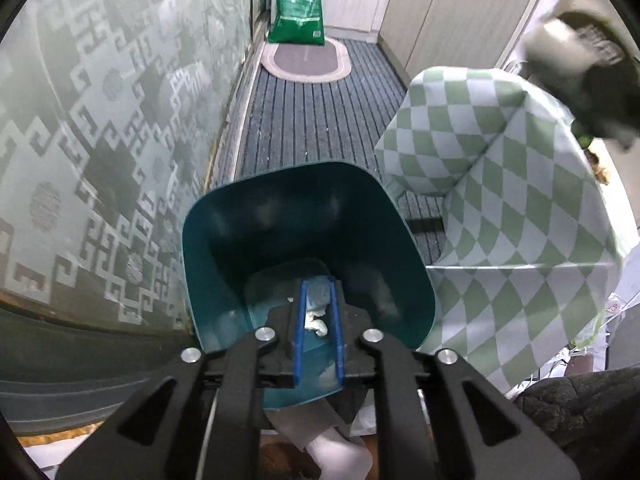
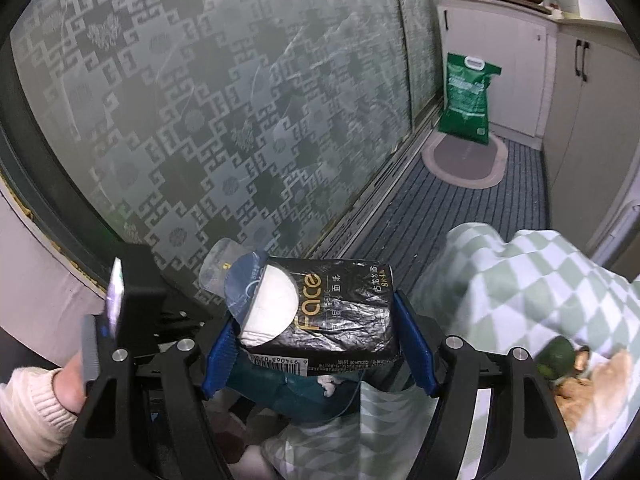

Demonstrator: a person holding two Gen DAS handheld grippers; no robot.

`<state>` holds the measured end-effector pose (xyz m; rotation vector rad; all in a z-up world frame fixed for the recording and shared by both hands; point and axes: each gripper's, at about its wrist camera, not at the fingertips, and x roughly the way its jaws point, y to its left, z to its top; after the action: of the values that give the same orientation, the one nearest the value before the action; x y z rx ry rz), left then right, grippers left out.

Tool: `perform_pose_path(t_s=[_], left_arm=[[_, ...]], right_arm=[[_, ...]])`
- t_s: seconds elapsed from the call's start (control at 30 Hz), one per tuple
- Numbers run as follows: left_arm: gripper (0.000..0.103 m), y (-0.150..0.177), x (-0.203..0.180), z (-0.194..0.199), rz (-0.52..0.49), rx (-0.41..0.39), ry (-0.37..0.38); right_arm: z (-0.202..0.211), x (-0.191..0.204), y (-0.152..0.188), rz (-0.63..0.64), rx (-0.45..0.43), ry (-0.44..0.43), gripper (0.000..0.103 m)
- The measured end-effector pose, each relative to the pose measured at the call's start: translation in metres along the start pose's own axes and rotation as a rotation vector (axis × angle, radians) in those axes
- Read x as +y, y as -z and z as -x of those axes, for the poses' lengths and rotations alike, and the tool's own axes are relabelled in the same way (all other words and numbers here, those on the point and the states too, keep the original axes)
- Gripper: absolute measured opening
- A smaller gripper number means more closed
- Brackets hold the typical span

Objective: Collect trash
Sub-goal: 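Lower the black Face pack into the teal bin and open the right tool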

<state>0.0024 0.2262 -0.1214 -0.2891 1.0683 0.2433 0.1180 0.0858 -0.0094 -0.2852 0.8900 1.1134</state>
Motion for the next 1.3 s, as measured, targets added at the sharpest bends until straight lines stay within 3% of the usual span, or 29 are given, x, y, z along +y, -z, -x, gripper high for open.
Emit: perform_pose_path(t_s=[0.27,0.63,1.0,1.3], left_arm=[[0.03,-0.002,0.003,0.042,-0.016,-0.119,0.018],[0.033,-0.002,0.014,0.093,0.005,-0.265,0.015],[0.04,0.0,0.011,0.126,0.0,-0.378,0.08],[0.05,0.001,0.009,0.148,0.013,-0.442,0.116]], right_arm=[[-0.028,0.007,-0.001,-0.004,0.054,-0.009,0.072],[-0.07,0.016,0.003,0.004,0.148,0.003,0.072],[-0.115,0.029,0.017,0.045,0.264,0.029,0.072],[-0.129,0.042,0.022,0.08,0.294,0.01,0.082]])
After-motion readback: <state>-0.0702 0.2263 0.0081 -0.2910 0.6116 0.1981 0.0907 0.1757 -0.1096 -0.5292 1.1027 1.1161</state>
